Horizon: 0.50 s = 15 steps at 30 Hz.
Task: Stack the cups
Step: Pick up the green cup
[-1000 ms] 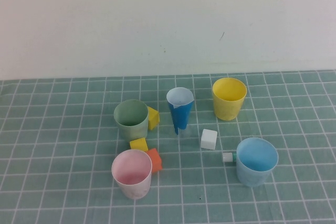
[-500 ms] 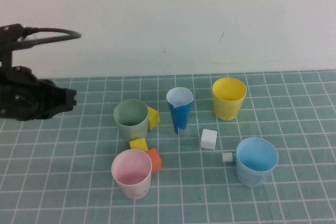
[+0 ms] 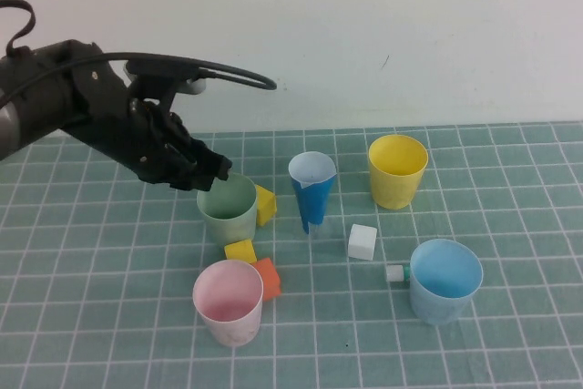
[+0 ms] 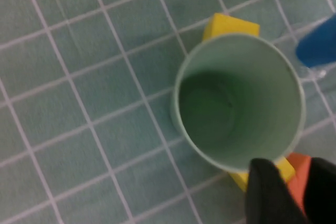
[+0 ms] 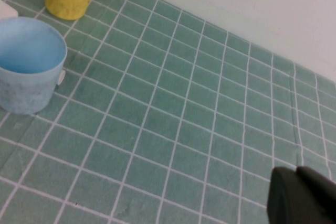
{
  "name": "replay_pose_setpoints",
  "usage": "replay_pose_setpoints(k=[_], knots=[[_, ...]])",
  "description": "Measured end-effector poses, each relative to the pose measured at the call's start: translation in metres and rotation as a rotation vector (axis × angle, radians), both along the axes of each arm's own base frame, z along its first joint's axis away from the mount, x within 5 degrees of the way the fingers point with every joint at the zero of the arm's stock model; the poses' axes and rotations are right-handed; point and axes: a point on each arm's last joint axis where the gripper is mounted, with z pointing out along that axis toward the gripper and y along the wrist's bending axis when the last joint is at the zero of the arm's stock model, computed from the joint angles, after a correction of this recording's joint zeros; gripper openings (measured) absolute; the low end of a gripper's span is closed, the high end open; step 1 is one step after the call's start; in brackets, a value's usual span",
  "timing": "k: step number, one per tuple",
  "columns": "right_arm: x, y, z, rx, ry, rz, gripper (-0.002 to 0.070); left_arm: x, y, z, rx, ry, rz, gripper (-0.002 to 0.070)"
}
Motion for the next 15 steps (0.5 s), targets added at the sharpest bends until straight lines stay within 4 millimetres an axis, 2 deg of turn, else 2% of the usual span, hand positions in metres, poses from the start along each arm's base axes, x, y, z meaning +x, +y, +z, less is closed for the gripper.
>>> replay_pose_setpoints(k=[3, 6, 11, 15], knots=[[0.0, 0.0, 0.0, -0.004, -0.001, 0.002, -0.0003, 0.016, -0.002, -0.008, 0.012, -0.02, 0.008, 0.033], [0.0, 0.0, 0.0, -0.006, -0.003, 0.003, -0.0003, 0.029, -0.004, -0.017, 0.015, -0.042, 0.018, 0.0455], [0.0, 0.0, 0.0, -0.005, -0.003, 0.003, -0.0003, 0.045, -0.005, -0.048, 0.043, -0.048, 0.033, 0.0501], [0.0, 0.0, 0.0, -0.006, -0.005, 0.003, -0.0003, 0.05, -0.006, -0.071, 0.056, -0.007, 0.036, 0.047]])
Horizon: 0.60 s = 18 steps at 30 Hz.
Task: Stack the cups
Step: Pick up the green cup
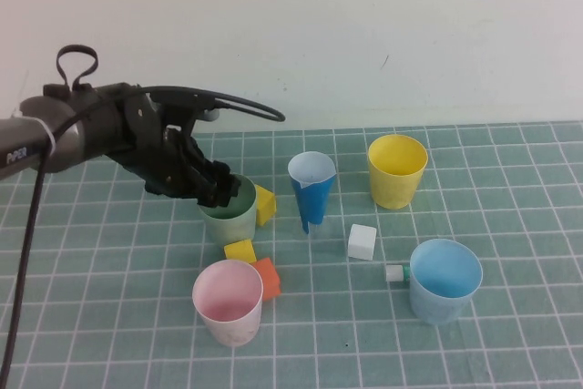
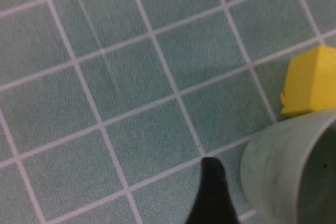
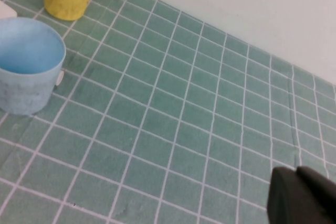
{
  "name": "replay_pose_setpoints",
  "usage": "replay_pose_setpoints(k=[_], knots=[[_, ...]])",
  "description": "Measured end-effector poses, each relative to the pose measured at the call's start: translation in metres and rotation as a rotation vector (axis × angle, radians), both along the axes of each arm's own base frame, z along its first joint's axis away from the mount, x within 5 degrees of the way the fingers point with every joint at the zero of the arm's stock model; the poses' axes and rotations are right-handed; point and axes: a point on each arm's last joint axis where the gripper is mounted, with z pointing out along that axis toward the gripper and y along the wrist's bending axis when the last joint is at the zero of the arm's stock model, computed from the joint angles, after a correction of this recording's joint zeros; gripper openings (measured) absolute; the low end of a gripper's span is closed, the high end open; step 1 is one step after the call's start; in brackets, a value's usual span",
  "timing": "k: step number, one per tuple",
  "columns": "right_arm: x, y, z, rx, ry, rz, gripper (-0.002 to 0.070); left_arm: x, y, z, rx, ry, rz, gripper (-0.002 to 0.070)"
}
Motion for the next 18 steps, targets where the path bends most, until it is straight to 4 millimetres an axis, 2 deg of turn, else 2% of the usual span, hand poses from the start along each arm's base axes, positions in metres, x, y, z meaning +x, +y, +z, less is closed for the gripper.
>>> replay_pose_setpoints(k=[2, 6, 8, 11, 13, 14, 18], knots=[[0.0, 0.0, 0.0, 0.0, 0.0, 0.0, -0.0003, 0.001, 0.0, -0.005, 0.004, 0.008, 0.0, 0.04], [0.0, 0.0, 0.0, 0.0, -0.001, 0.0, -0.0003, 0.001, 0.0, -0.007, 0.005, 0.014, -0.001, 0.0119], [0.0, 0.0, 0.0, 0.0, -0.001, 0.0, -0.0003, 0.0, 0.0, -0.007, 0.006, 0.02, -0.002, 0.005], [0.0, 0.0, 0.0, 0.0, -0.001, 0.0, -0.0002, -0.001, 0.0, -0.003, 0.014, 0.022, -0.011, 0.0018], [0.0, 0.0, 0.0, 0.004, -0.001, 0.0, -0.0002, -0.004, 0.001, 0.009, 0.018, 0.005, -0.019, 0.0013], [0.0, 0.0, 0.0, 0.005, -0.001, 0.0, -0.0003, -0.005, 0.002, 0.016, 0.019, -0.012, -0.022, 0.0013], [0.0, 0.001, 0.0, 0.011, -0.001, 0.001, -0.0003, -0.02, 0.006, 0.069, 0.011, -0.113, -0.038, 0.0013]])
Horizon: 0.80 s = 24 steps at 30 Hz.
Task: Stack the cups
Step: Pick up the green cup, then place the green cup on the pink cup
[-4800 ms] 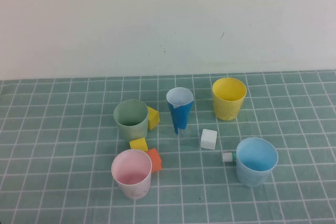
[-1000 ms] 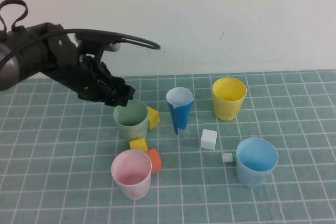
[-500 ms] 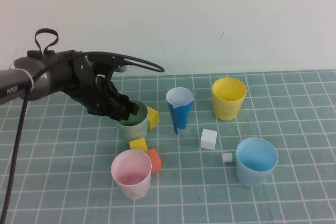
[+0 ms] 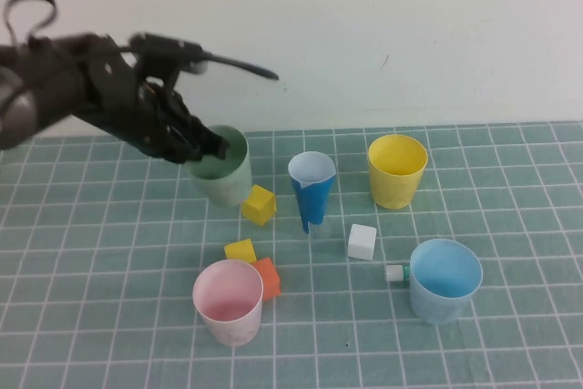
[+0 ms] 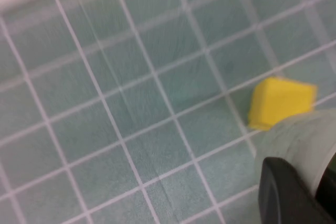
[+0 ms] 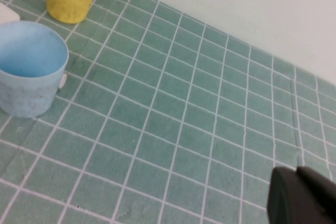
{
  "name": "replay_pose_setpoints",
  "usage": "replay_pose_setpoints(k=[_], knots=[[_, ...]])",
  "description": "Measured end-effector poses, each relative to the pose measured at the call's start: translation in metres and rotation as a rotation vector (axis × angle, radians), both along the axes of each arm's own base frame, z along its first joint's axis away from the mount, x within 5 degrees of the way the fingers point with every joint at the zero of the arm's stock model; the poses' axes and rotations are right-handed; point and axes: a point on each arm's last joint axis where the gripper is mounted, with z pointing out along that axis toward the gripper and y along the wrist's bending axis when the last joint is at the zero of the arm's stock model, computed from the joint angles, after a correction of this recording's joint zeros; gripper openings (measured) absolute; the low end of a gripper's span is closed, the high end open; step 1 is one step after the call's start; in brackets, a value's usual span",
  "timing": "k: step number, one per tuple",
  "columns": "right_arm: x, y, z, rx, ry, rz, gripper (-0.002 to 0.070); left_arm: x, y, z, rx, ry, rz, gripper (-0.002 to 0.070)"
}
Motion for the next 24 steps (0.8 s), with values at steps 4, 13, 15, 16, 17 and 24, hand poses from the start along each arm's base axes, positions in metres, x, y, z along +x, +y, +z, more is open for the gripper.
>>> replay_pose_setpoints(k=[4, 13, 15, 16, 17, 24], knots=[[0.0, 0.0, 0.0, 0.002, 0.0, 0.0, -0.0003, -0.03, 0.005, 0.046, 0.011, 0.003, -0.057, 0.0013], [0.0, 0.0, 0.0, 0.004, -0.002, 0.0, -0.0003, -0.091, 0.013, 0.058, -0.024, 0.136, -0.09, 0.0013], [0.0, 0.0, 0.0, 0.004, -0.002, 0.0, -0.0002, -0.099, 0.016, 0.043, -0.021, 0.153, -0.077, 0.0013], [0.0, 0.0, 0.0, 0.004, -0.002, 0.0, -0.0003, -0.102, 0.017, 0.035, -0.023, 0.156, -0.067, 0.0013], [0.0, 0.0, 0.0, 0.004, -0.002, 0.0, -0.0002, -0.103, 0.017, 0.029, -0.03, 0.158, -0.057, 0.0013], [0.0, 0.0, 0.0, 0.004, -0.002, 0.0, -0.0003, -0.11, 0.018, 0.004, -0.04, 0.158, -0.05, 0.0013]])
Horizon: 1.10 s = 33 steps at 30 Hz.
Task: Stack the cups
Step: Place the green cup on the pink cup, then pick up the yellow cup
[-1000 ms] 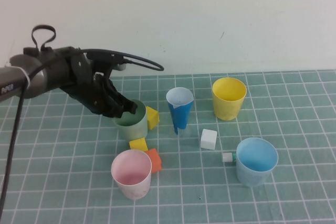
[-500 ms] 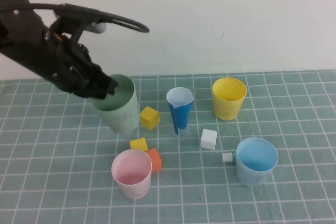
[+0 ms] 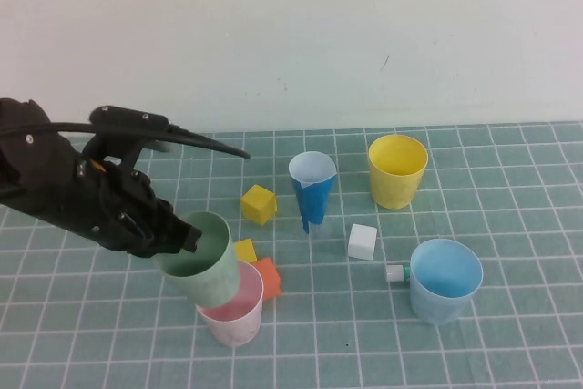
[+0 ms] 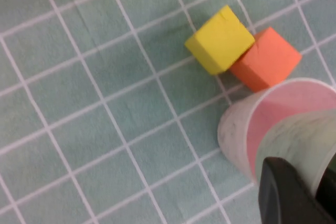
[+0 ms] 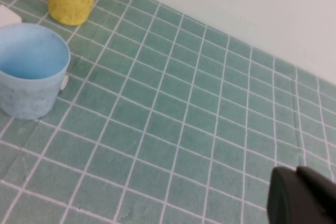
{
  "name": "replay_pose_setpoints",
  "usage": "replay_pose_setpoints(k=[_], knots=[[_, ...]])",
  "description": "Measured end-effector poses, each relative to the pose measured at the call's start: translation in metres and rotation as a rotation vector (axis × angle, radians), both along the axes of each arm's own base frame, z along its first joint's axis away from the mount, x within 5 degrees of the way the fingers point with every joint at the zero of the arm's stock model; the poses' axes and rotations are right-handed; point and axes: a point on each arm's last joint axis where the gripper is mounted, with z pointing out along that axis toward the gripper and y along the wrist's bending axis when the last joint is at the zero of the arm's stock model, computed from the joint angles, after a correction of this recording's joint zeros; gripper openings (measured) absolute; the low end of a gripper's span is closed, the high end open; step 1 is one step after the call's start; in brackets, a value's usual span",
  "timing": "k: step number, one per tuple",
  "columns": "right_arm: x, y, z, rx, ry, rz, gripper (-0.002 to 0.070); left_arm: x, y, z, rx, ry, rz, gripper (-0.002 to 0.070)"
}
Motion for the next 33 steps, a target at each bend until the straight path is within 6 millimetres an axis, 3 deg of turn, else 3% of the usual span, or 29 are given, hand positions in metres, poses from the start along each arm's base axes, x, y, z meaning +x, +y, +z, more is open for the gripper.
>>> replay_pose_setpoints(k=[6, 14, 16, 20, 23, 26, 28, 31, 33], knots=[[0.0, 0.0, 0.0, 0.0, 0.0, 0.0, -0.0003, 0.004, -0.003, 0.002, -0.036, -0.049, -0.004, 0.0013], [0.0, 0.0, 0.0, 0.0, -0.001, 0.0, -0.0003, 0.01, -0.005, -0.012, -0.028, -0.008, -0.023, 0.0026], [0.0, 0.0, 0.0, 0.0, -0.002, 0.0, -0.0003, 0.01, -0.005, -0.013, -0.026, -0.007, -0.025, 0.0059], [0.0, 0.001, 0.0, 0.014, -0.003, 0.001, -0.0003, 0.011, -0.005, -0.013, -0.027, -0.014, -0.022, 0.0223], [0.0, 0.003, 0.0, 0.029, 0.001, 0.016, -0.0003, 0.011, -0.005, -0.008, -0.03, -0.044, -0.013, 0.03], [-0.001, 0.007, 0.0, 0.038, 0.046, 0.066, -0.0003, 0.007, -0.002, 0.008, -0.039, -0.118, 0.009, 0.026], [-0.001, 0.012, 0.003, 0.05, 0.104, 0.124, -0.0003, 0.002, 0.001, 0.025, -0.037, -0.193, 0.014, 0.017], [0.004, 0.021, 0.013, 0.091, 0.219, 0.229, -0.0003, -0.016, 0.008, 0.059, -0.023, -0.331, 0.006, 0.0049], [0.01, 0.026, 0.022, 0.109, 0.296, 0.305, -0.0003, -0.032, 0.013, 0.083, -0.025, -0.425, 0.004, 0.0023]])
